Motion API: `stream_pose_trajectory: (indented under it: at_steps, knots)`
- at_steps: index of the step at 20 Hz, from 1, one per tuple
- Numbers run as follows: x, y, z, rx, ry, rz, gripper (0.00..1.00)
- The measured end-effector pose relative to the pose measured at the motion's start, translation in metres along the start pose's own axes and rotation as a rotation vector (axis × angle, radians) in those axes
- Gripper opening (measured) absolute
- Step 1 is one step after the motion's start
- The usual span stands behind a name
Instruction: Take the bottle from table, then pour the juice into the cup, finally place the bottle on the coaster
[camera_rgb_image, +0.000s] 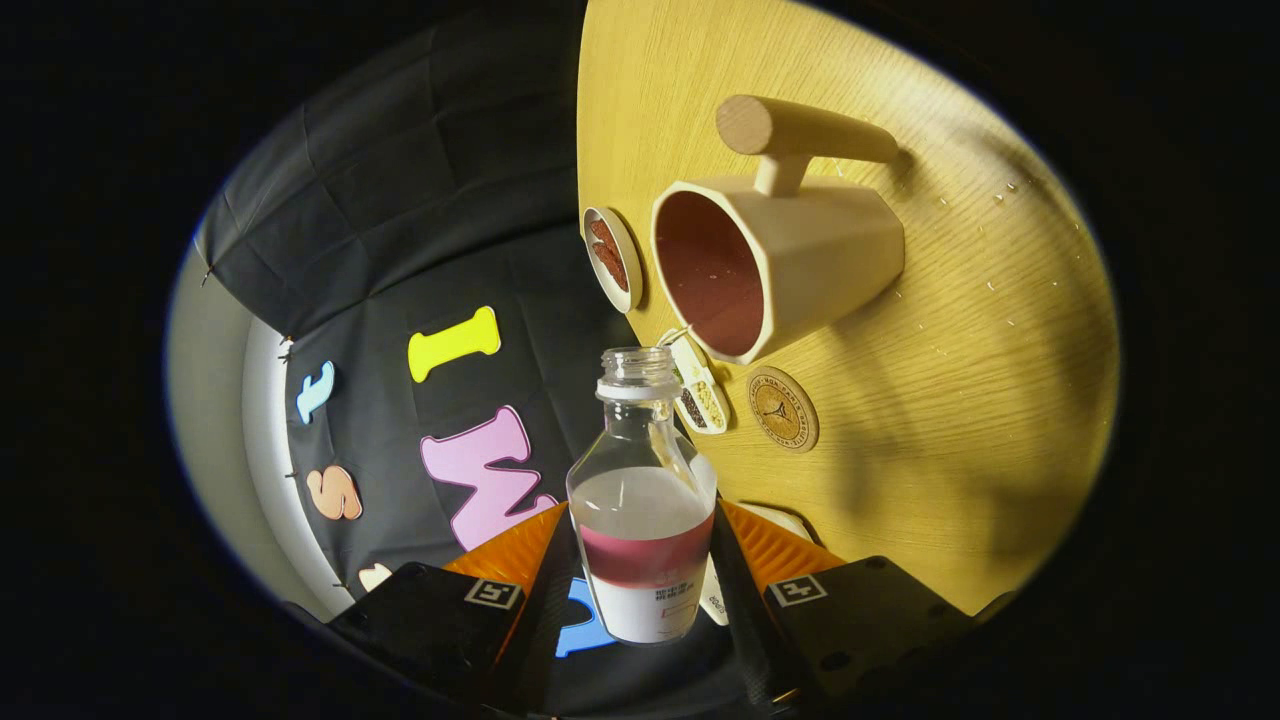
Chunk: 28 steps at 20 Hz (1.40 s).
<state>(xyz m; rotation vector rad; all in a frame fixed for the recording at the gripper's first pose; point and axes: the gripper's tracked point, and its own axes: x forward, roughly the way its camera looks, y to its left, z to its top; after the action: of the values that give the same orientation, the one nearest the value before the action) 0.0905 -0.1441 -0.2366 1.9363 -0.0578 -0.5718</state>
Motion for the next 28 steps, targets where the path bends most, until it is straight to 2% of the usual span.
stream_pose_trajectory:
  at_steps: [15, 28]
  knots:
    - [-0.001, 0.013, 0.008, 0.081, -0.030, 0.013, 0.74]
    - [-0.002, 0.010, 0.015, 0.222, 0.009, -0.059, 0.74]
